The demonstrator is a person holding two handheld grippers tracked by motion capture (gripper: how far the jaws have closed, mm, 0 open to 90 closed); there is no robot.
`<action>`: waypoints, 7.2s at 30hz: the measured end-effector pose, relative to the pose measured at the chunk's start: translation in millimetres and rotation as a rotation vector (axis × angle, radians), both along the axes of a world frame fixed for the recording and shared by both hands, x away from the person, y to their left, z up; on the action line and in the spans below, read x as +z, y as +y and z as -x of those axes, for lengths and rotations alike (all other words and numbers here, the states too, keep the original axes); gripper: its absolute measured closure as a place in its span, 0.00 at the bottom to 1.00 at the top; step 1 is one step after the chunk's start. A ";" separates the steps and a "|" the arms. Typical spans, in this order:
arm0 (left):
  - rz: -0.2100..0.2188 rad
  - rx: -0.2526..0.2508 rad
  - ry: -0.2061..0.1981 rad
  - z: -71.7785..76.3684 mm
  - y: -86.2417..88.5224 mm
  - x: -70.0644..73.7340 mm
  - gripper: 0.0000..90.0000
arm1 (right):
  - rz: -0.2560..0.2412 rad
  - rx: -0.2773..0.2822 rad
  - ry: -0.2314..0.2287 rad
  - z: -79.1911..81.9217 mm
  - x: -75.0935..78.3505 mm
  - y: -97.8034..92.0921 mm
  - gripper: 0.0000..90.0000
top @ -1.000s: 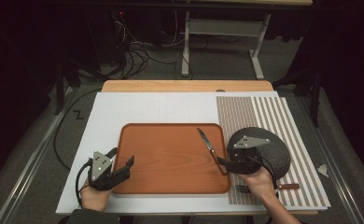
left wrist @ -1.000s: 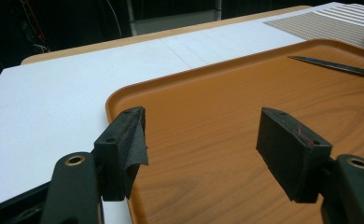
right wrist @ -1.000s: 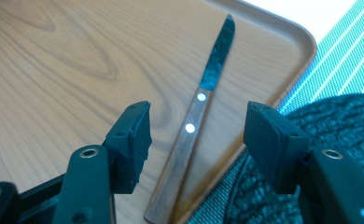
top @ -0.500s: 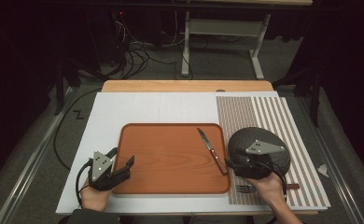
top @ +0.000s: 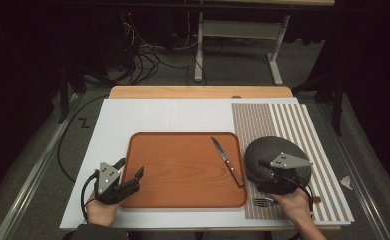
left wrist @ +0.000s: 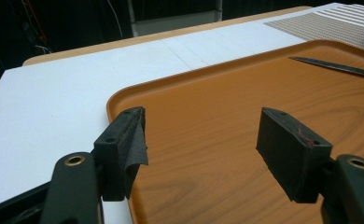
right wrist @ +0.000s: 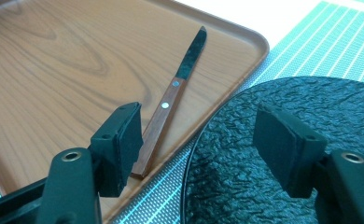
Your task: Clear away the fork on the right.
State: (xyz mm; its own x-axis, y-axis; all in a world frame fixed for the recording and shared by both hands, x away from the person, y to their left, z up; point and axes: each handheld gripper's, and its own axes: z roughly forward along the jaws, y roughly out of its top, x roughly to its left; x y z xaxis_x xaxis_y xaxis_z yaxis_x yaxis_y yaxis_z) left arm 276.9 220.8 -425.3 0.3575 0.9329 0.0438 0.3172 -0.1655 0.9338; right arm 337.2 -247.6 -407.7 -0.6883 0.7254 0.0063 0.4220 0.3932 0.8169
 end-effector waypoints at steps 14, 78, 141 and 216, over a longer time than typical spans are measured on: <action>0.000 -0.001 0.001 -0.2 -0.2 -0.2 0.36 | -0.026 -0.017 -0.025 5.8 1.6 -18.7 0.39; -0.002 0.006 0.000 -0.1 -0.4 0.0 0.36 | 0.083 -0.114 0.075 39.0 2.9 -105.3 0.56; 0.005 0.006 0.012 -1.0 -0.5 -0.4 0.36 | 0.371 0.125 0.249 54.2 -6.5 -93.7 0.71; 0.012 0.006 0.012 -2.0 -0.1 -0.5 0.37 | 0.302 0.290 0.130 45.2 14.4 -65.4 0.88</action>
State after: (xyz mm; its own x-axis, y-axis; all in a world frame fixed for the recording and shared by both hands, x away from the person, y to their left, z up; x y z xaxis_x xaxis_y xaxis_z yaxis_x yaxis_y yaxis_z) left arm 278.9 220.8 -425.8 0.3524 0.9354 0.0287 0.3296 -0.1528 0.9317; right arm 292.0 -313.0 -393.2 -0.8712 0.4849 -0.0767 0.3504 0.7236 0.5947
